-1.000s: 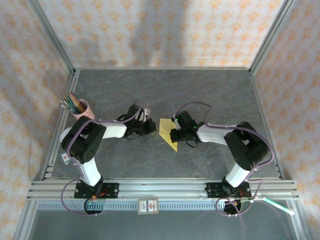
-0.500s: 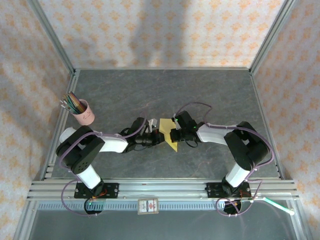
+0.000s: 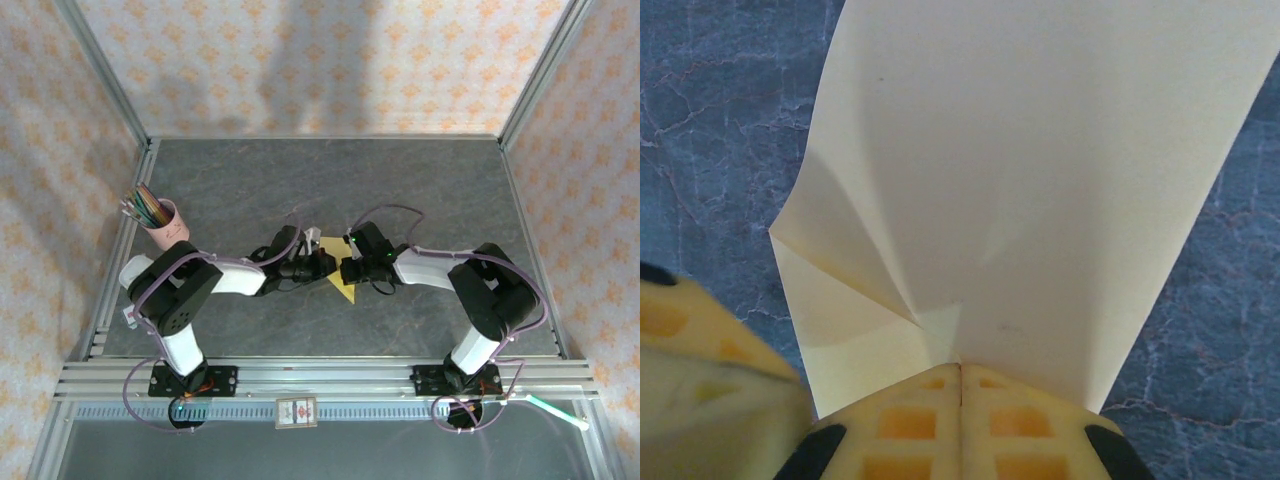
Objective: Fold a paper plane with a square sheet of paper (pick it up from the middle)
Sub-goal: Third fold the triangle at the center of the table.
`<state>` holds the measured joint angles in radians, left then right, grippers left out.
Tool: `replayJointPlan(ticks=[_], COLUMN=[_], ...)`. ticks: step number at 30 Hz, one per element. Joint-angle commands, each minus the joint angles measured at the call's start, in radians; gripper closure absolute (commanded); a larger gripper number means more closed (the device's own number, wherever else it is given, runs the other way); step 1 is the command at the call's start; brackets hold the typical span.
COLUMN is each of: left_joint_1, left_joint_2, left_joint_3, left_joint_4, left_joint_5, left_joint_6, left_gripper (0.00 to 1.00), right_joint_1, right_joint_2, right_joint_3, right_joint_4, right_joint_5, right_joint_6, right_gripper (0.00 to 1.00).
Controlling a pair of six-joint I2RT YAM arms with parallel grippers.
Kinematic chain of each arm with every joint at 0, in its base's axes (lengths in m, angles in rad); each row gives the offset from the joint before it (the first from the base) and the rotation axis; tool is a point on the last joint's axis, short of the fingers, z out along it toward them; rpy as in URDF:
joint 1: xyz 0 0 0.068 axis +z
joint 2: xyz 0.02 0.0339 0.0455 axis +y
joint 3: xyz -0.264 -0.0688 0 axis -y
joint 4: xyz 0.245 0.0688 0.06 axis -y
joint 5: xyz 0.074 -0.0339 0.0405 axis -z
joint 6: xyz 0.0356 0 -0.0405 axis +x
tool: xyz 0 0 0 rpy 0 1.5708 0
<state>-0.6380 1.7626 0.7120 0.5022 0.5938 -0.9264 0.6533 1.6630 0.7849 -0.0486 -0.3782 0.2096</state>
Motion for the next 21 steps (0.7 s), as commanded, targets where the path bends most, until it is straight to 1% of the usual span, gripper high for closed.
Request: replayJointPlan(ticks=[1,8,11,21], left_joint_1=[0.011,0.019,0.030,0.044], left_joint_2=[0.037,0.079,0.070,0.094], left_joint_3=[0.031,0.033,0.017,0.017], left_joint_4=[-0.035,-0.045,-0.028,-0.073], left_joint_5=[-0.020,-0.018,-0.014,-0.016], left_joint_6=[0.035,0.047,0.042,0.082], left_gripper=[0.93,0.93,0.93,0.93], right_joint_1=[-0.004,-0.004,-0.004,-0.006], right_joint_2=[0.012,0.014,0.015,0.018], right_joint_3=[-0.023,-0.024,-0.024,-0.019], right_joint_4=[-0.054,-0.056,-0.056,-0.056], right_joint_5=[0.039,0.041,0.042,0.045], right_joint_6=[0.001,0.001,0.001,-0.002], right_gripper=[0.96,0.96,0.96,0.96])
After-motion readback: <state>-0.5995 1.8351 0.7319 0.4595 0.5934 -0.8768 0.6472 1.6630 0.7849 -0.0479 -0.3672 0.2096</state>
